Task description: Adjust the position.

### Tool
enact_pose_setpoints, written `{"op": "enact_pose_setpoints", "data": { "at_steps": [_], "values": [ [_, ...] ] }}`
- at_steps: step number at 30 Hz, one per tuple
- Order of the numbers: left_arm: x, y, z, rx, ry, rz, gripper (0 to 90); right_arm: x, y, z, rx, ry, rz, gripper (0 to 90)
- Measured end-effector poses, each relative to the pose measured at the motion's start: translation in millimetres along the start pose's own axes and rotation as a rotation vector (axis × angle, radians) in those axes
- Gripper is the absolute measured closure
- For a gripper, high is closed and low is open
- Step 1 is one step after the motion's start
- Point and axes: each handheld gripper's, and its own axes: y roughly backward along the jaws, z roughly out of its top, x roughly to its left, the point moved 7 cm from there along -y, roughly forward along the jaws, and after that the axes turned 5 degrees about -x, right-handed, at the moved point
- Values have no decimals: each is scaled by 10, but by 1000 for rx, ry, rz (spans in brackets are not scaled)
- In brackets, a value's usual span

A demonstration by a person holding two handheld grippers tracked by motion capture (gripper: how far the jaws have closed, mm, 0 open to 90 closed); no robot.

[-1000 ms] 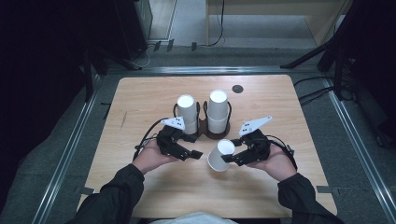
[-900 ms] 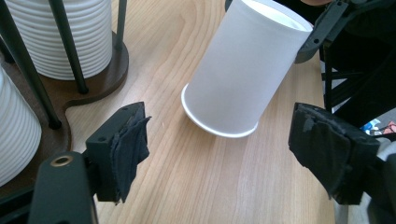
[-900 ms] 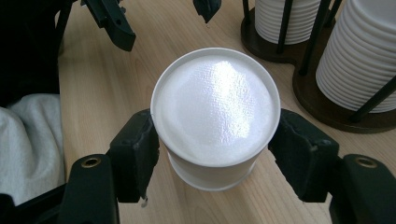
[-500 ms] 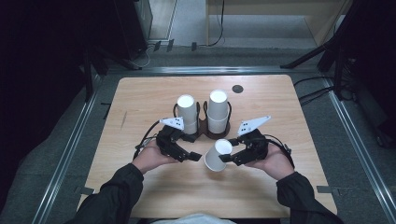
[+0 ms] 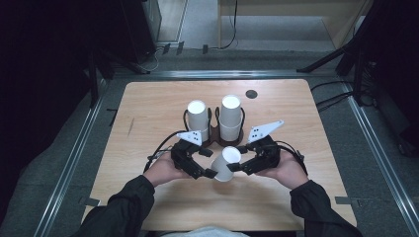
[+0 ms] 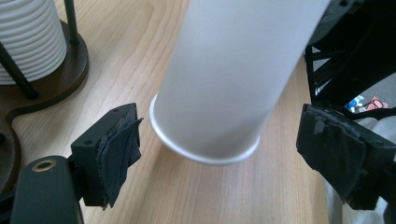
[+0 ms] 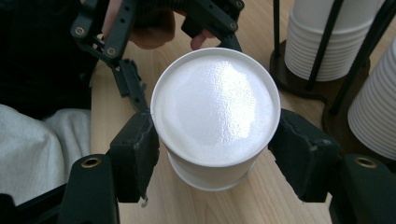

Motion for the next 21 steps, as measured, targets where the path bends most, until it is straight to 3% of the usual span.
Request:
{"op": "enact_pose_setpoints", "data": {
  "at_steps": [16, 21],
  "values": [
    [-89, 61, -41, -44, -46, -10, 169, 155, -169, 227, -16, 28, 100, 344],
    [-136, 70, -33, -53, -97, 7, 241, 148, -205, 237, -9, 20, 108, 348]
  ]
}}
